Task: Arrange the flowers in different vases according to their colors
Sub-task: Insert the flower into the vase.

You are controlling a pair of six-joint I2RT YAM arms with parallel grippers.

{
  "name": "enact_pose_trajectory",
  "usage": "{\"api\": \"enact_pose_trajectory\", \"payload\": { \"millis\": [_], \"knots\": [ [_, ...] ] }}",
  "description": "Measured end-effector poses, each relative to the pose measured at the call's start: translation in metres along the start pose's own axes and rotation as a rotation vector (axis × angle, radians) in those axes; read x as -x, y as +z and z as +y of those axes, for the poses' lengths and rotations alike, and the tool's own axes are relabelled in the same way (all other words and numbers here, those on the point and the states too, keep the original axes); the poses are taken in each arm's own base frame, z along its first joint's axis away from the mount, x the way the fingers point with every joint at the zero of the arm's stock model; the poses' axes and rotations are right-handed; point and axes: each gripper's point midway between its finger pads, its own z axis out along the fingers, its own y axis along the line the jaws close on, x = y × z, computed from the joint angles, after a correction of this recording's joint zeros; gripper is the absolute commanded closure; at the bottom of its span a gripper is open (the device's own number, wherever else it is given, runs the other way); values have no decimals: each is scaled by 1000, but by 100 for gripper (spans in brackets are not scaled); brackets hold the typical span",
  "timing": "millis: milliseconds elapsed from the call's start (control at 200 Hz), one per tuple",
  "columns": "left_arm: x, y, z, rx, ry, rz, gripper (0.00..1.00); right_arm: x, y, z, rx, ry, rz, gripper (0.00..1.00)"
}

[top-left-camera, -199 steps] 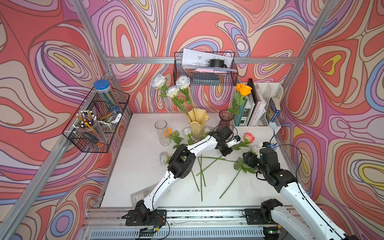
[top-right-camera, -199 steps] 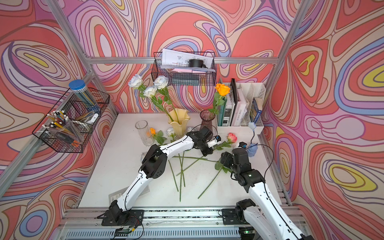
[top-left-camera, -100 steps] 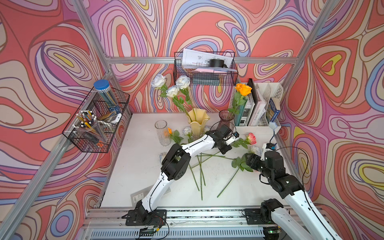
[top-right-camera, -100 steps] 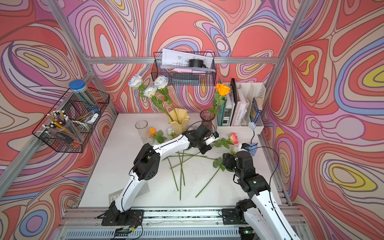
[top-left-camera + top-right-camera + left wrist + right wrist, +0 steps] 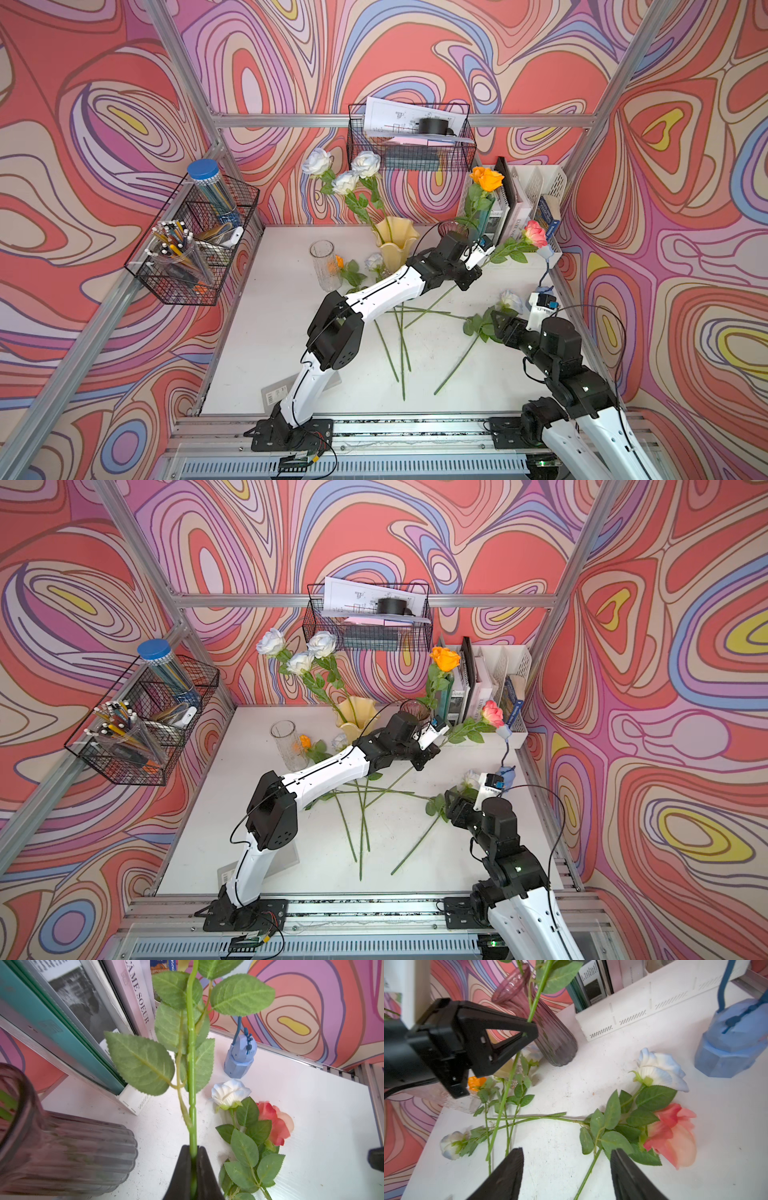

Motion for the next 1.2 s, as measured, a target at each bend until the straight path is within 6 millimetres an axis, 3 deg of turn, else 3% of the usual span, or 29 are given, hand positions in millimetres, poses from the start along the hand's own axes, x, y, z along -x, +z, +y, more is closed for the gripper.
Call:
{"api": "enact_pose_trajectory", "payload": {
  "millis": [130,245,346,421,511,591,666,731,801,866,1011,1202],
  "knots": [
    [25,-20,-3,-2,-17,-56,100,-11,5,6,50,-8,45,44],
    [65,-64,-11,-6,-13,-157,100,-22,13,7,62,-5,100,44],
    [107,-125,-22,0,9,-278,100,-27,17,7,66,-3,124,43],
    [137,-183,-28,31,36,-390,100,-28,19,8,72,-5,132,44],
    [157,-253,-31,108,71,-513,100,-29,21,9,77,-6,136,43],
    [165,-323,-22,225,92,-629,100,-30,24,10,82,-9,139,43],
    [162,-385,2,360,75,-729,100,-32,28,10,83,-13,149,43],
    [146,-440,37,523,24,-809,100,-34,32,10,83,-17,162,43],
    [124,-484,67,680,-40,-868,100,-36,37,9,82,-22,177,43],
    [104,-511,89,780,-101,-914,100,-38,41,9,80,-26,190,43],
    [64,-537,147,943,-243,-951,100,-41,49,10,85,-34,210,43],
    [18,-520,234,1026,-402,-931,100,-43,58,10,88,-40,223,43]
  ]
}}
